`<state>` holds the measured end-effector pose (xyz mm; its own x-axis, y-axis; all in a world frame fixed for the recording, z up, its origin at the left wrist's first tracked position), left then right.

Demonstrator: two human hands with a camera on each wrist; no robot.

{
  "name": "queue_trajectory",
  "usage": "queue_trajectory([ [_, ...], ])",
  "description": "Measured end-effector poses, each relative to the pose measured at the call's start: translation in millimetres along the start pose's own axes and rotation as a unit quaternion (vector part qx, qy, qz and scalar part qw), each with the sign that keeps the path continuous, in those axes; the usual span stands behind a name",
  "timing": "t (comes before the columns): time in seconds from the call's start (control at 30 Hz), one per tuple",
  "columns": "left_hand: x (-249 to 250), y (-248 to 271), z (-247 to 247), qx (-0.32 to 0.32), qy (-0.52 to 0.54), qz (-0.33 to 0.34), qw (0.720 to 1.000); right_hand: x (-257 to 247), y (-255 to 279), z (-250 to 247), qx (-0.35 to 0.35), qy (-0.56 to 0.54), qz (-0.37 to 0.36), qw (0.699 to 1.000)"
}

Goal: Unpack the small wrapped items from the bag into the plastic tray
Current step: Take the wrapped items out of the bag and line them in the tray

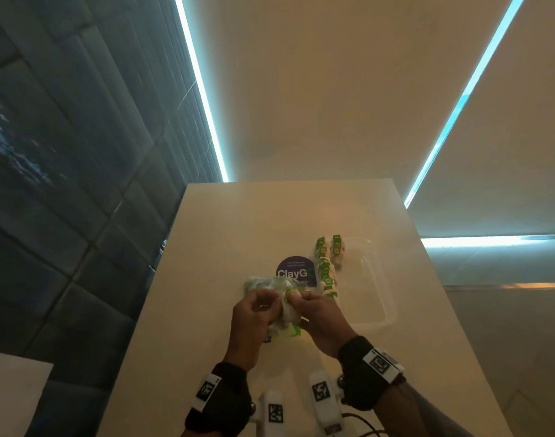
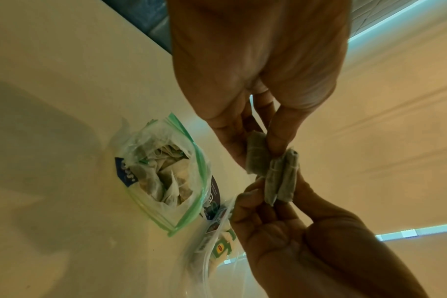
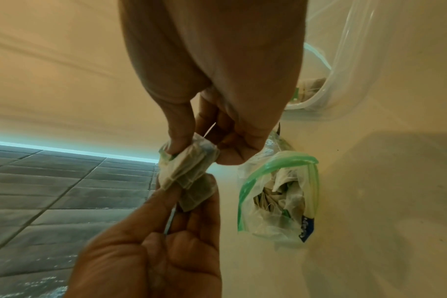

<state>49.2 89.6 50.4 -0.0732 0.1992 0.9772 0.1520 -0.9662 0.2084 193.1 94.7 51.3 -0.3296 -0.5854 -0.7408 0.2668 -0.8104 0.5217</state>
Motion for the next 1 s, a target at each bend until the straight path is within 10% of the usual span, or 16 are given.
queue_trajectory([
  [0.63,10.8,-4.1,16.1,-0.011,-0.12,0.017,0.993,-23.8,7.3,12.2,0.067,0.189,-0.173,0.964],
  [1.0,11.8,-11.8,11.1,0.019,-0.041,0.011,0.999,-30.7,17.6,-3.6,0.083,0.091,-0.201,0.972],
])
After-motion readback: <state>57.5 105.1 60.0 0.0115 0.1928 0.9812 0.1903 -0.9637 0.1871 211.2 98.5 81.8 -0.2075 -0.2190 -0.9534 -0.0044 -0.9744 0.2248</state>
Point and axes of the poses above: each hand's wrist, its own y-axis away from the middle knuckle, its own z-axis out of the palm, x = y × z, the point moved 9 cm from there along -y, towards the middle knuckle, and after that the axes turned 4 degrees about z, right-handed, at the moved point
